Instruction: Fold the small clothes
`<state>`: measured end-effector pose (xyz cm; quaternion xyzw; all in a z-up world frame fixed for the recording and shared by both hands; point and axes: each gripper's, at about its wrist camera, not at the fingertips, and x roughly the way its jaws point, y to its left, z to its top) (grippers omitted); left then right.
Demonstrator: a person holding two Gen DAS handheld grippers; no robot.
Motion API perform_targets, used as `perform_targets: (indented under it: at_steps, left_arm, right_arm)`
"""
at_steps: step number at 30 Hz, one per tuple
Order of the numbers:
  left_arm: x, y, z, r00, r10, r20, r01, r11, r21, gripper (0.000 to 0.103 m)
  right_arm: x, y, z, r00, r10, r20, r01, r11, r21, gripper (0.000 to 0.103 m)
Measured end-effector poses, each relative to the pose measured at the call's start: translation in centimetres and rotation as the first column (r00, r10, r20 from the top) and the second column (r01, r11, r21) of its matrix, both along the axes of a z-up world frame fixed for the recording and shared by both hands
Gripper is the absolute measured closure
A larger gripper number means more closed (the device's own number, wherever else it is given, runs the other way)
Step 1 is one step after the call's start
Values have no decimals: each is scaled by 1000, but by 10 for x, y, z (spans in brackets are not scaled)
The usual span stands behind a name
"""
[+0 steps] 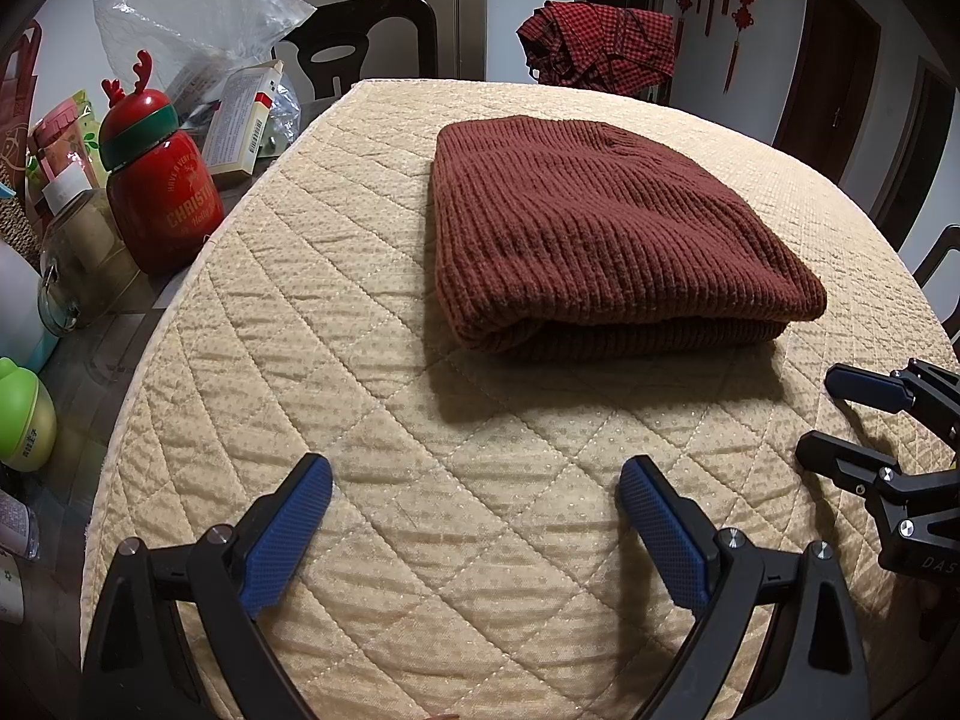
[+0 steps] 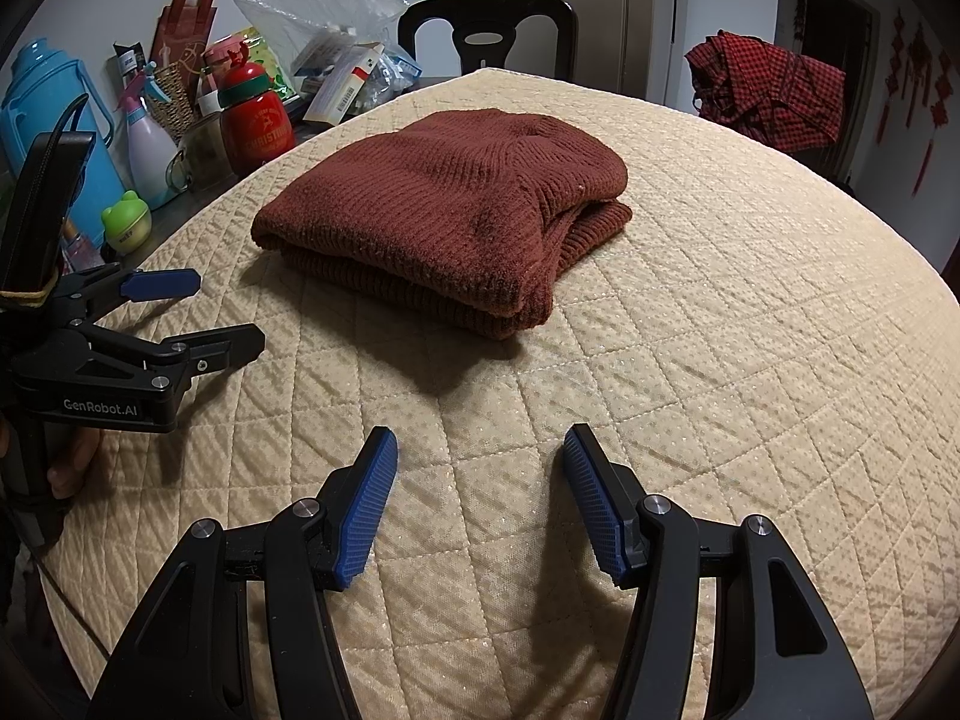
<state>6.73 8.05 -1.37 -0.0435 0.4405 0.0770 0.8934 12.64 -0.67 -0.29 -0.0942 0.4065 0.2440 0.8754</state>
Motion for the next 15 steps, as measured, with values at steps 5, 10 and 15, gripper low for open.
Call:
perform_targets:
  at_steps: [5,10,15]
  left_arm:
    - [0,0,0,1000,0,0,0,1000,0,5]
    - [0,0,0,1000,0,0,0,1000,0,5]
    - [0,0,0,1000,0,-1,0,1000,1,5]
  right_arm:
    - [0,1,0,1000,0,0,0,1000,0,45]
    - [0,1,0,1000,0,0,0,1000,0,45]
    - [0,1,0,1000,0,0,0,1000,0,45]
